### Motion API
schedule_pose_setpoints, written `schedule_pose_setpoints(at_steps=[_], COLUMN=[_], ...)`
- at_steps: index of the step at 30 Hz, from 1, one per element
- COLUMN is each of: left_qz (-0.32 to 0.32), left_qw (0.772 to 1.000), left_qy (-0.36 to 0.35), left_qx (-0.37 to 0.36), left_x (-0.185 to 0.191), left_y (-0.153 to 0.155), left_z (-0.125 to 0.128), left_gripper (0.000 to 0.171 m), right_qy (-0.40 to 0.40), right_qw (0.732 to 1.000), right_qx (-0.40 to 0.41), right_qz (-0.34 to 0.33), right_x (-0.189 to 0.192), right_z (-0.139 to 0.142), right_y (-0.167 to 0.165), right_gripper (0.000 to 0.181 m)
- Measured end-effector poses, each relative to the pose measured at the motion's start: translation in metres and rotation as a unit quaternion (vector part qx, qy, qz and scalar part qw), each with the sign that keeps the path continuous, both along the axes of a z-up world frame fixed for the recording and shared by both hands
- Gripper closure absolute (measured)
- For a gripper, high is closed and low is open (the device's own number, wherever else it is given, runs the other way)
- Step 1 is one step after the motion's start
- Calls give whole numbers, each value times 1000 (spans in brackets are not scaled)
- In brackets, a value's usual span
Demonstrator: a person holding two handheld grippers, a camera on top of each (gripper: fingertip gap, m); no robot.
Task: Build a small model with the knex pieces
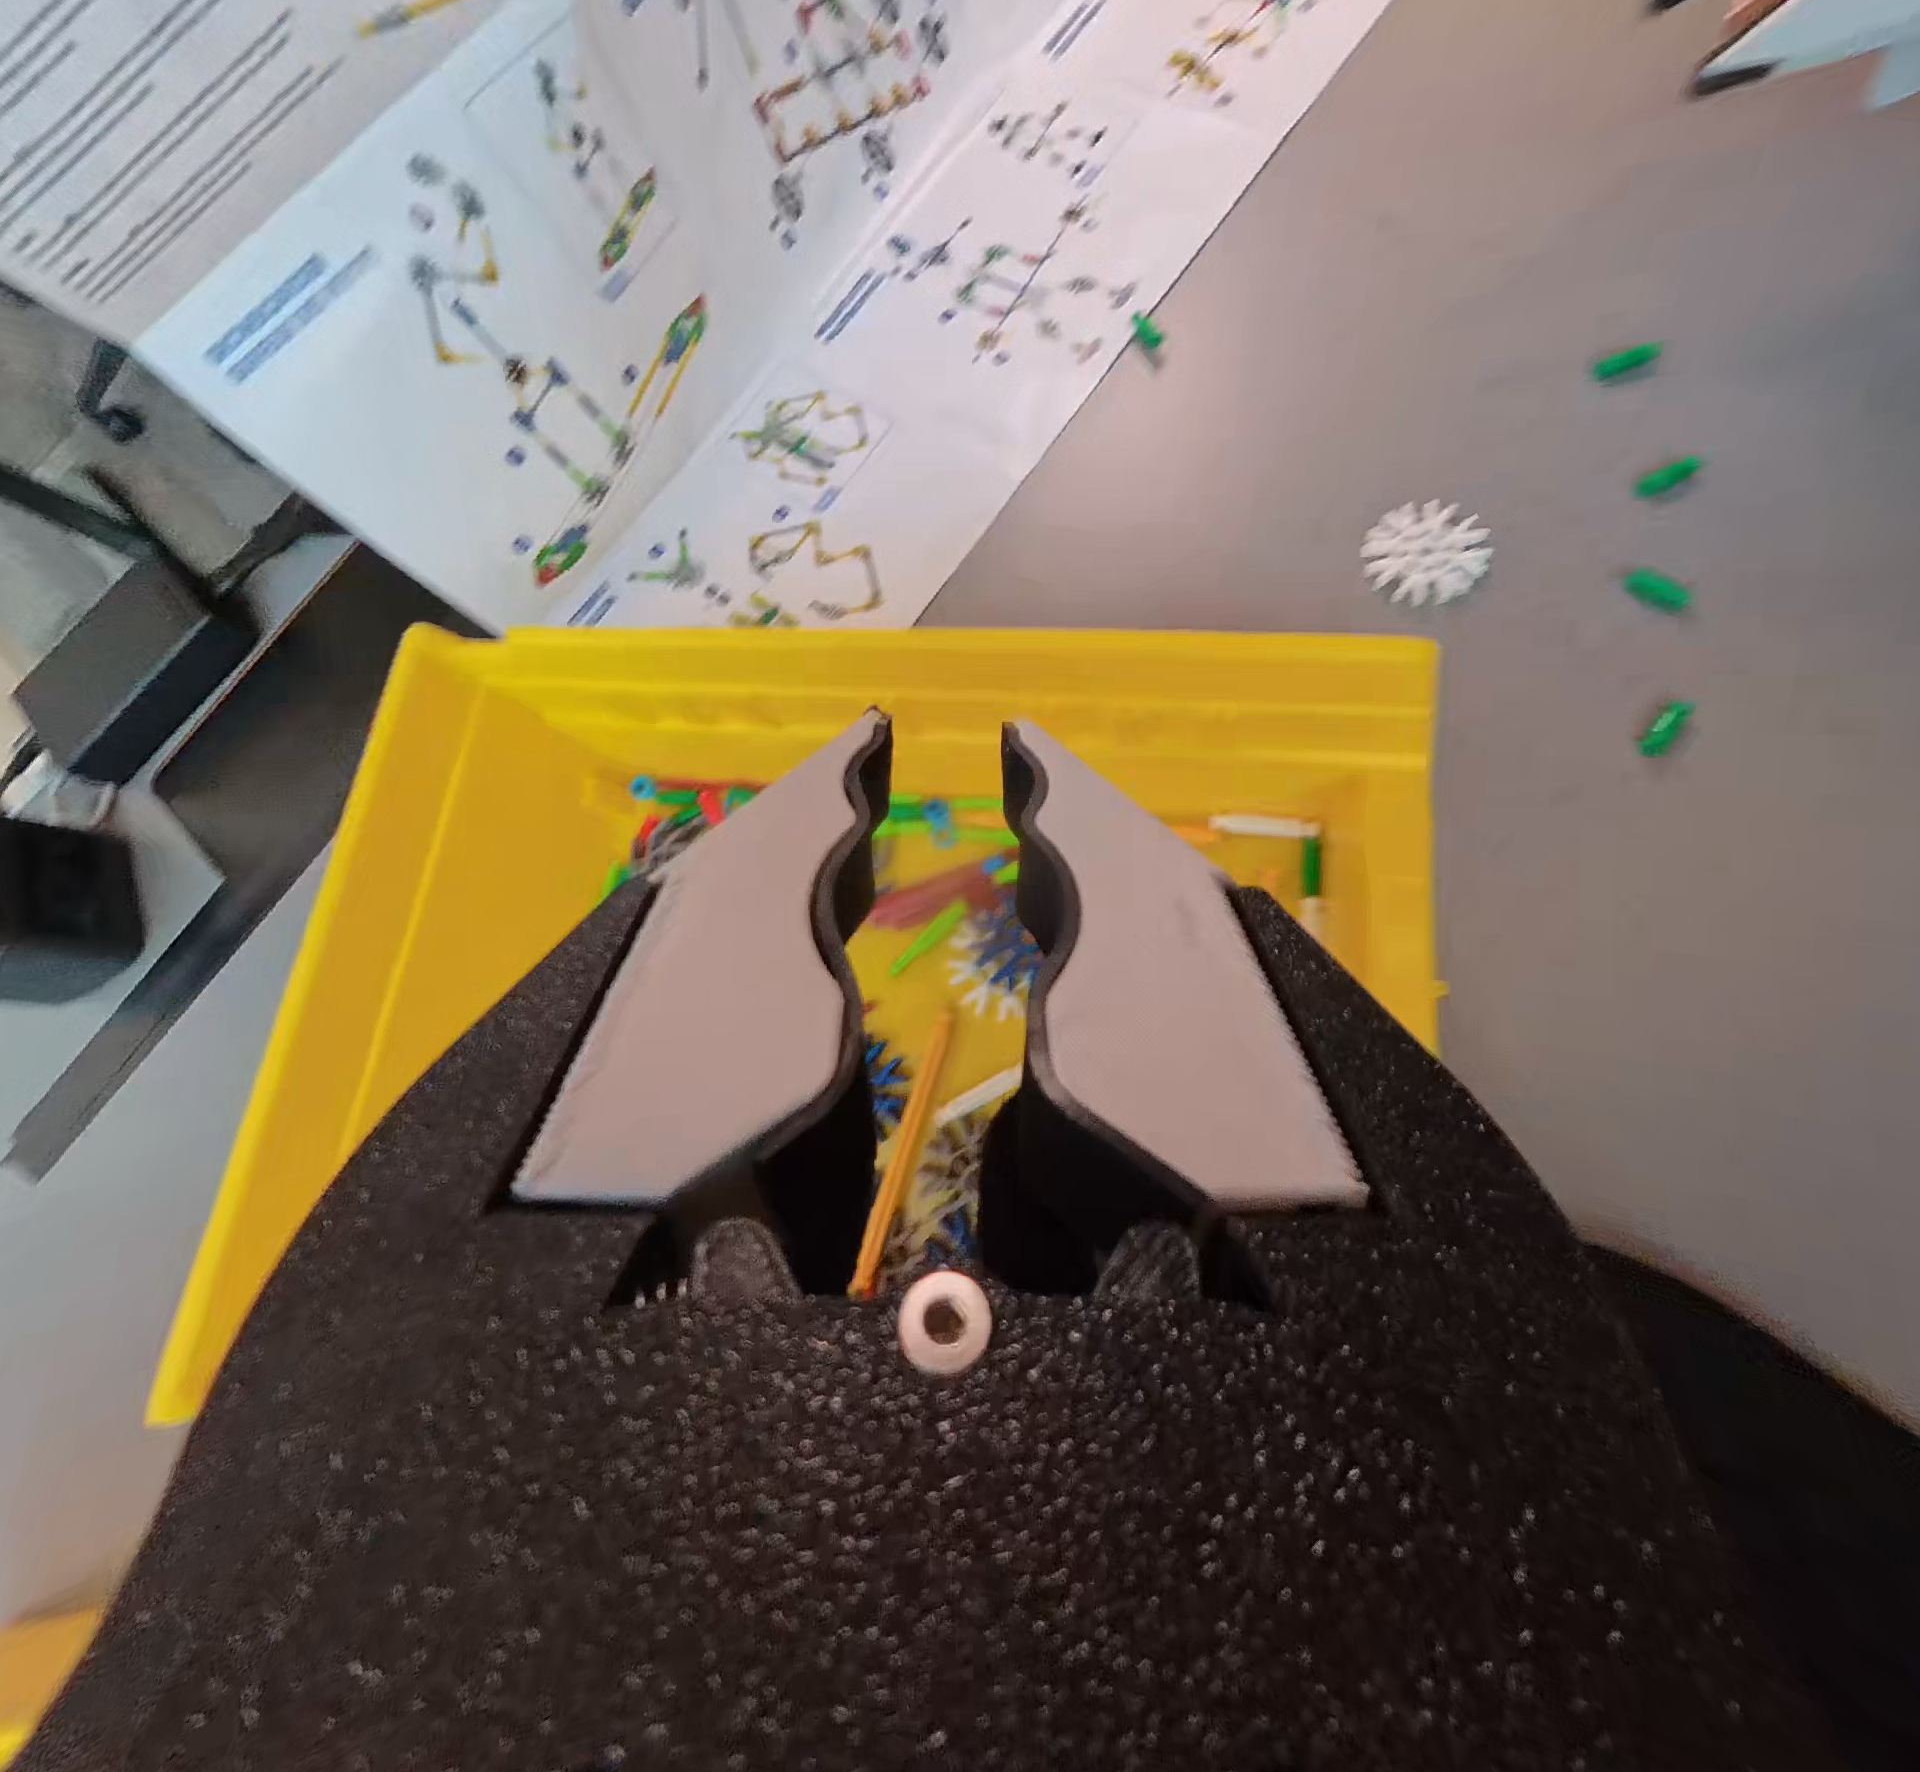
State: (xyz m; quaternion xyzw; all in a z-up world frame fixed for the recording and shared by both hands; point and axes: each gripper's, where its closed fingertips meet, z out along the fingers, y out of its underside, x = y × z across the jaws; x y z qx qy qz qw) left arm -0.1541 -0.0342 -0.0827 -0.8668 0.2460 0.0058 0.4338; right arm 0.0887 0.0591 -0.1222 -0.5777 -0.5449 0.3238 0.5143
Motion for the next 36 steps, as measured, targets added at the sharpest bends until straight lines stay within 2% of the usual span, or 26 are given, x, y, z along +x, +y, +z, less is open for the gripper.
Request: schedule_pose_setpoints(at_steps=[3, 6, 10, 12, 15, 20, 28, 32, 36], left_qz=[52, 69, 60, 57, 51, 21, -22, -14, 9], left_qw=[994, 972, 934, 915, 897, 883, 881, 885, 898], left_qy=[57, 125, 191, 193, 203, 227, 250, 227, 169], left_qx=[-83, -185, -295, -350, -389, -411, -402, -406, -405], left_x=[-58, -101, -130, -135, -142, -148, -146, -146, -144], left_y=[-3, -11, -22, -30, -33, -37, -37, -37, -36], left_z=[-28, -63, -99, -114, -127, -136, -137, -137, -136], left_gripper=[150, 150, 152, 152, 156, 156, 159, 159, 159], right_qy=[3, 4, 2, 3, 4, 5, 0, -1, -1], right_qw=[1000, 1000, 1000, 1000, 1000, 1000, 1000, 1000, 1000], right_qx=[2, 1, 0, -1, -4, -7, -10, -11, -12], right_qz=[1, 4, 4, 4, 4, 6, 9, 10, 11], right_x=[0, -1, -1, 0, 1, 2, 1, 0, 0], right_z=[1, 1, -1, -1, -1, -2, -5, -5, -6], right_y=[-1, -2, -3, -2, -1, 0, -1, -1, -2], right_gripper=[160, 160, 160, 160, 160, 160, 160, 160, 160])
